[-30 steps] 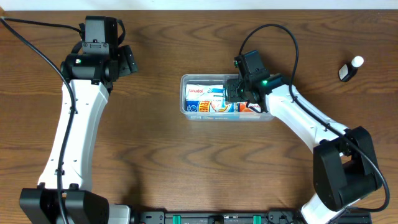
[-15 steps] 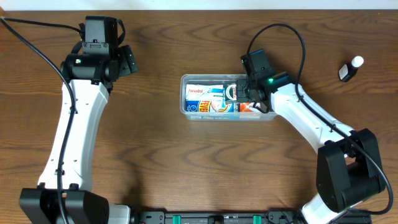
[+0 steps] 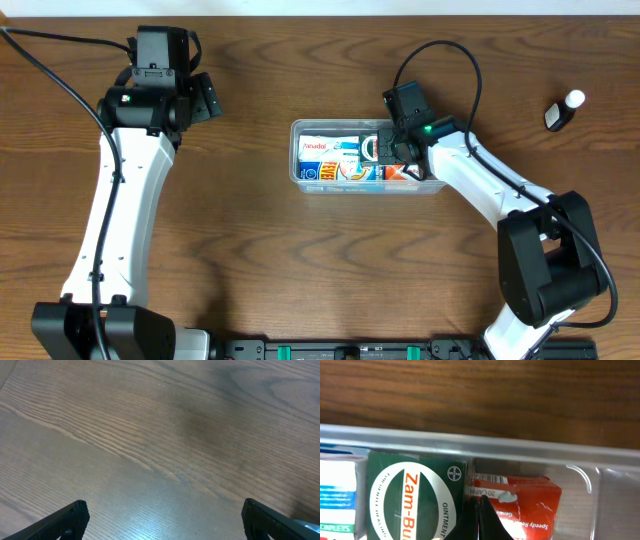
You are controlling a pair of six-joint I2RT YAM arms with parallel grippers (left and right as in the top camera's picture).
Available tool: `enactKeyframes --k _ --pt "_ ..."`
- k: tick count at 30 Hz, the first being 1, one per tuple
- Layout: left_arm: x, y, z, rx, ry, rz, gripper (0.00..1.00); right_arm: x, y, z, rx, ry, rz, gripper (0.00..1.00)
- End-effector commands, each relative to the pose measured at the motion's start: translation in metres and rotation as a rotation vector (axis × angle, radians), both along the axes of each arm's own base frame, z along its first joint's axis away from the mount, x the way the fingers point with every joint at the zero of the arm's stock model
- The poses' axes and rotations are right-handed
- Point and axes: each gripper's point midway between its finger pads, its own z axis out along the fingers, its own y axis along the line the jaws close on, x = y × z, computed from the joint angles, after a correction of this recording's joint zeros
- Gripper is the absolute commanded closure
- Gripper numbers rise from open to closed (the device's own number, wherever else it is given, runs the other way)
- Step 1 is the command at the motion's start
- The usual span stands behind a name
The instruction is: Pack container
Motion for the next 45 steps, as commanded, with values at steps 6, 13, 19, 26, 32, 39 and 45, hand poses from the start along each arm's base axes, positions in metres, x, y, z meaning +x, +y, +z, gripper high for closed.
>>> enactKeyframes --k 6,13,19,26,32,39,45 --pt "0.001 0.003 0.005 0.011 -0.01 0.01 0.02 0.001 0.025 0.004 0.1 -0.002 0.143 0.99" --pt "0.001 0.003 0.005 0.011 -0.01 0.01 0.02 0.004 0.023 0.006 0.112 -0.009 0.137 0.99" --pt "0.001 0.003 0.005 0.011 -0.01 0.01 0.02 0.009 0.015 0.011 0.099 -0.03 0.148 0.98" --pt "0.001 0.003 0.005 0.011 -0.01 0.01 0.02 0.024 -0.007 0.068 0.09 -0.129 0.131 0.99" --pt "0.001 0.003 0.005 0.011 -0.01 0.01 0.02 0.018 -0.024 0.126 0.197 -0.165 0.115 0.99" --pt "0.001 0.003 0.005 0.011 -0.01 0.01 0.02 0.006 -0.002 0.123 0.206 -0.14 0.197 0.99" --pt "0.001 0.003 0.005 0.011 -0.01 0.01 0.02 0.009 0.026 0.076 0.127 -0.072 0.241 0.99"
